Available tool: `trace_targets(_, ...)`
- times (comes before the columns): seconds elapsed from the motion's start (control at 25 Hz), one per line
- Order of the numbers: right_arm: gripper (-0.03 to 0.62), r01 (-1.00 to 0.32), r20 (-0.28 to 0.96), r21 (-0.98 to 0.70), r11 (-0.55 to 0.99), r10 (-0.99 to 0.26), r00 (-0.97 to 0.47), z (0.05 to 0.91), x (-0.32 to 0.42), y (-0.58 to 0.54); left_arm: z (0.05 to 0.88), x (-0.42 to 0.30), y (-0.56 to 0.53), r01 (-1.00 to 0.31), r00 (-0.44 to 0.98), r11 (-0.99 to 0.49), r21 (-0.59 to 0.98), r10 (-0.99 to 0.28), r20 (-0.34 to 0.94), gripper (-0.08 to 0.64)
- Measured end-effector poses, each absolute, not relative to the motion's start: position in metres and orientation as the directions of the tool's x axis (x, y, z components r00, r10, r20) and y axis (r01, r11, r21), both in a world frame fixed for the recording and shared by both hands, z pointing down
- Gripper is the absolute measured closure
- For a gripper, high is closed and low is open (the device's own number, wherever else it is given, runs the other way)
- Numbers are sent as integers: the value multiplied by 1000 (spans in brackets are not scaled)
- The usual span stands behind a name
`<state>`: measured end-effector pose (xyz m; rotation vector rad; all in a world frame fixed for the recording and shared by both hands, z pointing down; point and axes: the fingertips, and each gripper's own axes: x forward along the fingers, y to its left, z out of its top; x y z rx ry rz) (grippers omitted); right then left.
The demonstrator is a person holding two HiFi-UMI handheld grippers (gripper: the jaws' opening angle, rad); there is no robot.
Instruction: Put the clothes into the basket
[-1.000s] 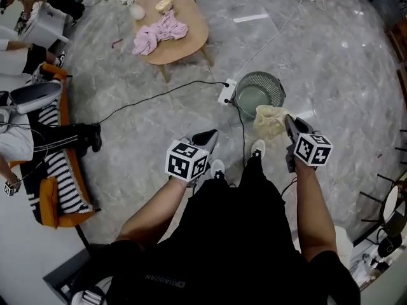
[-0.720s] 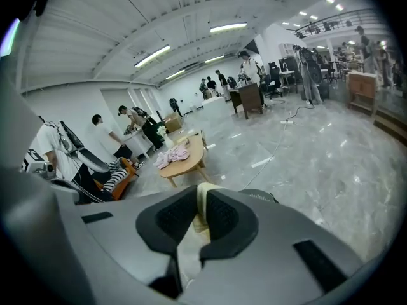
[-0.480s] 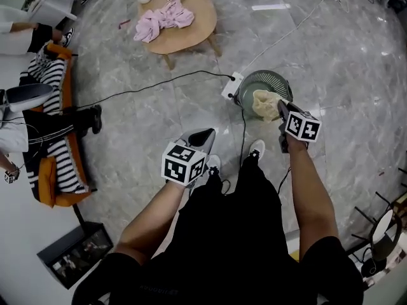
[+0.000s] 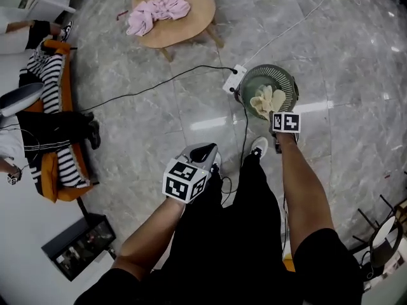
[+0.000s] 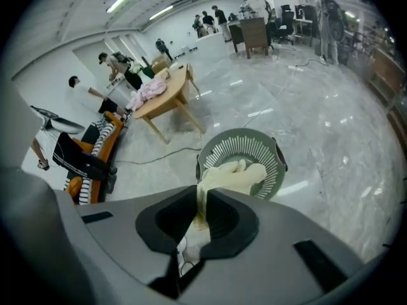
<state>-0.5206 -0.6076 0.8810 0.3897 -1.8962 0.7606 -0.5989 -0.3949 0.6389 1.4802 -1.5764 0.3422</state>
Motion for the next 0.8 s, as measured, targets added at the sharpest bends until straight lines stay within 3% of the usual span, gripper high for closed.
trace_targets(0.4,552,-538,906,-395,745,219,-362,924,-461,-494,649,-595,-385,-895,164,233,381,-622,766,560)
trace_targets(0.8,552,-589,905,-407,698,219,-365,923,-445,-461,634,-591,-373,-918,177,177,354,-618,766,560)
